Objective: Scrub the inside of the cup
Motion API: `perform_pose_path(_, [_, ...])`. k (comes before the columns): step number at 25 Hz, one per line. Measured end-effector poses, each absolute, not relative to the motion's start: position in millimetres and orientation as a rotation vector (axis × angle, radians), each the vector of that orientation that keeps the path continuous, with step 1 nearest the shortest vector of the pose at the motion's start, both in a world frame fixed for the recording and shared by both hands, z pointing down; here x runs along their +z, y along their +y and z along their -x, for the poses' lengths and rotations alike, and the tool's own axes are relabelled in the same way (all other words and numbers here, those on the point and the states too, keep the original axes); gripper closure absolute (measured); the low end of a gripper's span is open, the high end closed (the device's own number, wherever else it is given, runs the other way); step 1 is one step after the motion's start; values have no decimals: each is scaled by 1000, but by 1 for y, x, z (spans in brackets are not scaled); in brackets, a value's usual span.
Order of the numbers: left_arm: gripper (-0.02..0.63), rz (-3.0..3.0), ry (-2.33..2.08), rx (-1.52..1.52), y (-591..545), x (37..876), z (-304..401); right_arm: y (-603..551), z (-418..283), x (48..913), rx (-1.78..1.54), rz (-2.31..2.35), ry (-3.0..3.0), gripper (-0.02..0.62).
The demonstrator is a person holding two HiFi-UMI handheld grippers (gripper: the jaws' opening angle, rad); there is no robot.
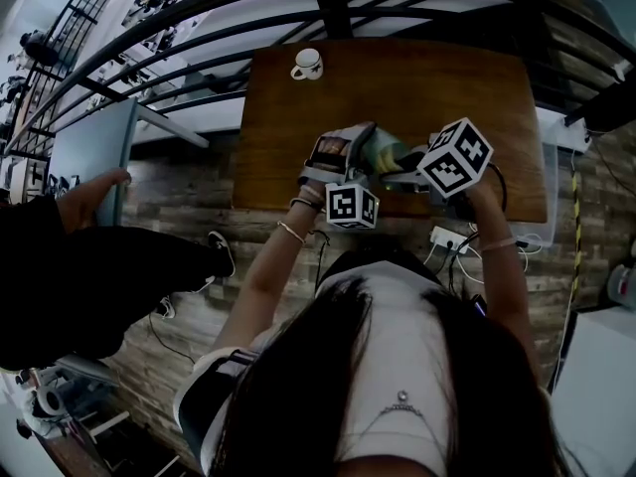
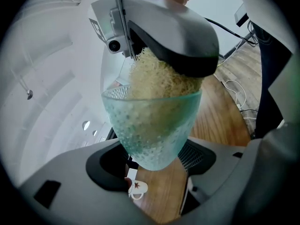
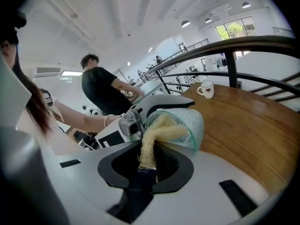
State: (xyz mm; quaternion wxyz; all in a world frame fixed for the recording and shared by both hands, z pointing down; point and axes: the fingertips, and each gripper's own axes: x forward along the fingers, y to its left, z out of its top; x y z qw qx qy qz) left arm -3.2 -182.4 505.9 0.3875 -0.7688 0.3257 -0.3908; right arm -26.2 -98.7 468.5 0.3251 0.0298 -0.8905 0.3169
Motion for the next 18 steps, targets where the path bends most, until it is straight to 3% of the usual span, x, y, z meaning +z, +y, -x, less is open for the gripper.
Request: perform_pose_path(18, [272, 1966, 794, -1016, -182, 509, 3, -95, 18, 481, 390, -6, -2116, 509])
